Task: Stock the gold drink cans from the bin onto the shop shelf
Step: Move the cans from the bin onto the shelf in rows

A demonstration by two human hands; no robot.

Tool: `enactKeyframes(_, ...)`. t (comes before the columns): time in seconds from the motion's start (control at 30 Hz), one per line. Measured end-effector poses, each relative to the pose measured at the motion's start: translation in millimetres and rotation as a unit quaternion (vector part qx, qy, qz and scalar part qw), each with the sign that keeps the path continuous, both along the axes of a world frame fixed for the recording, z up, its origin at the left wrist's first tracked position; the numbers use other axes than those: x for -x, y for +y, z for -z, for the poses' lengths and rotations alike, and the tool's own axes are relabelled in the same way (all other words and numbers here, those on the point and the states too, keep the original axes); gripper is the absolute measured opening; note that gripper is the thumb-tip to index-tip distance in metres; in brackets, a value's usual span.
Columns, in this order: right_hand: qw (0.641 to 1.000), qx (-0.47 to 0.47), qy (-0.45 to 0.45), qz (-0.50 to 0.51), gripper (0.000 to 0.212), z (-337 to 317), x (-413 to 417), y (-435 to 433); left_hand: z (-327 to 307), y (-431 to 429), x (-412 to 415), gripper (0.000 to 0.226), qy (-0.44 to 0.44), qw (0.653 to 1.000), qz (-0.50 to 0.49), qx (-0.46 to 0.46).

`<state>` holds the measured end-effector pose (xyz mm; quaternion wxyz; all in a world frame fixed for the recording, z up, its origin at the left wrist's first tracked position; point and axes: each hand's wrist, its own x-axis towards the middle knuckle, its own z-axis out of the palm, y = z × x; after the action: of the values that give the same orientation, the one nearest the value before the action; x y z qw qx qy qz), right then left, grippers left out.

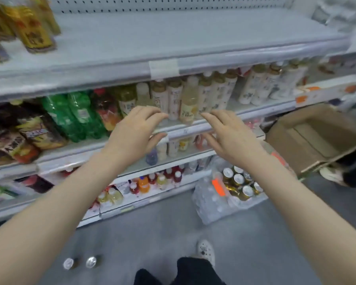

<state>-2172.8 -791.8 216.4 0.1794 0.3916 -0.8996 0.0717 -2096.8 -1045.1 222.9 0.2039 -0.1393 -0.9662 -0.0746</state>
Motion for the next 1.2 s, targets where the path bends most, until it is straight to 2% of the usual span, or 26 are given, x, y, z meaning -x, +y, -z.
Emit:
enactKeyframes(0.2,0.988,-0.013,-0.125,0.087,0.049,92,10,127,78,116,52,0.045,-0.111,0.992,0.047,-0.044)
enactKeyframes(0.3,0.974,-0.020,-0.191,0.120,0.043,139,33,193,124,178,88,0.046,-0.156,0.984,0.060,-0.068)
enactKeyframes(0.43,0.945,-0.060,-0.276,0.163,0.048,208,68,275,188,252,132,0.048,-0.238,0.965,0.044,-0.098)
enactKeyframes(0.6,0.905,-0.094,-0.352,0.220,0.056,284,122,335,271,311,172,0.045,-0.315,0.941,0.028,-0.116)
enactKeyframes(0.77,0.884,-0.109,-0.369,0.264,0.069,350,187,354,337,346,195,0.051,-0.376,0.920,0.020,-0.113)
enactKeyframes(0.97,0.861,-0.146,-0.411,0.260,0.084,417,225,366,399,369,223,0.050,-0.379,0.920,0.049,-0.087)
enactKeyframes(1.1,0.865,-0.131,-0.407,0.261,0.082,433,219,376,429,390,246,0.057,-0.385,0.916,0.065,-0.089)
enactKeyframes(1.2,0.881,-0.054,-0.372,0.287,0.064,423,203,375,443,409,264,0.067,-0.379,0.919,0.079,-0.069)
